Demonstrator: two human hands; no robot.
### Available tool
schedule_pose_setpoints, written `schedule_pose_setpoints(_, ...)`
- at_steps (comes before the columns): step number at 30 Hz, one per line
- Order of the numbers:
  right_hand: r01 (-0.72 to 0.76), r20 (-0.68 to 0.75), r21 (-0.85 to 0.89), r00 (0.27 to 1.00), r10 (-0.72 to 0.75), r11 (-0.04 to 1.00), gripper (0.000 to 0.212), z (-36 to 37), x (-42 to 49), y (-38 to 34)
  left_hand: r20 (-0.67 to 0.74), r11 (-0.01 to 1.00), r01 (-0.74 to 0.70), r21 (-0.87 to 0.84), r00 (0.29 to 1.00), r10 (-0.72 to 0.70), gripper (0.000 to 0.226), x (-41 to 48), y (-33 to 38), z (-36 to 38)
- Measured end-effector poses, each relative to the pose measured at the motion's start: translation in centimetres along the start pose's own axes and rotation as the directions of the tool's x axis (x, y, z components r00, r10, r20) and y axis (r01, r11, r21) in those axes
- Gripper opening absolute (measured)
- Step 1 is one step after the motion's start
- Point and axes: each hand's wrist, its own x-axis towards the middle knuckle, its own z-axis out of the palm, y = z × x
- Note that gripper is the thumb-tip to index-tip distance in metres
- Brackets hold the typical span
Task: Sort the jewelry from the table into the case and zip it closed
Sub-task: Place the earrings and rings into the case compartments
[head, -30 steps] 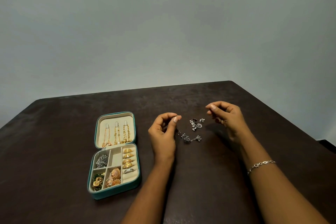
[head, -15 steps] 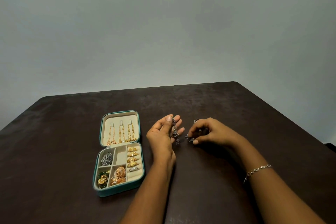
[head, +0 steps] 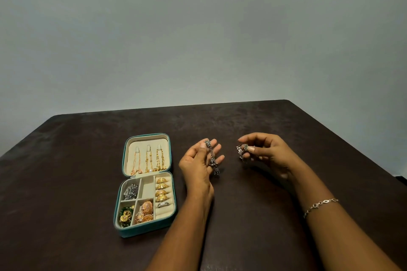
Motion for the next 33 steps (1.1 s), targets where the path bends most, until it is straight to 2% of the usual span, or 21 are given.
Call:
schedule_pose_setpoints(5, 0.046, -0.014, -0.009, 0.999, -0.046, 0.999, 0.025, -0.2, 0.2, 0.0, 0.05, 0.994, -0.064, 0.084, 0.997, 0.06, 0.011, 0.2, -0.4, -0.1)
schedule_pose_setpoints(11, 0.084, 0.011, 0.031, 0.996, -0.085, 0.996, 0.024, 0.1, 0.0, -0.1, 0.195, 0.948, -0.181, 0.262, 0.972, 0.132, 0.018, -0.3, -1.1, 0.1)
schedule_pose_setpoints(19, 0.144, 0.059, 0.022, 0.988, -0.145, 0.989, 0.03, 0.4, 0.4, 0.1, 0.341, 0.867, -0.277, 0.414, 0.93, 0.135, 0.02, -0.9, -1.3, 0.5)
schedule_pose_setpoints(24, 0.181, 0.071, -0.021, 0.981, -0.179, 0.983, 0.032, 0.5, 0.5, 0.0, 0.369, 0.851, -0.296, 0.434, 0.92, 0.132, 0.016, -1.1, -1.2, 0.5)
schedule_pose_setpoints(33, 0.21, 0.073, 0.006, 0.975, -0.21, 0.978, 0.028, 0.6, 0.5, 0.0, 0.359, 0.83, -0.303, 0.468, 0.924, 0.134, 0.013, -0.6, -1.7, 0.4)
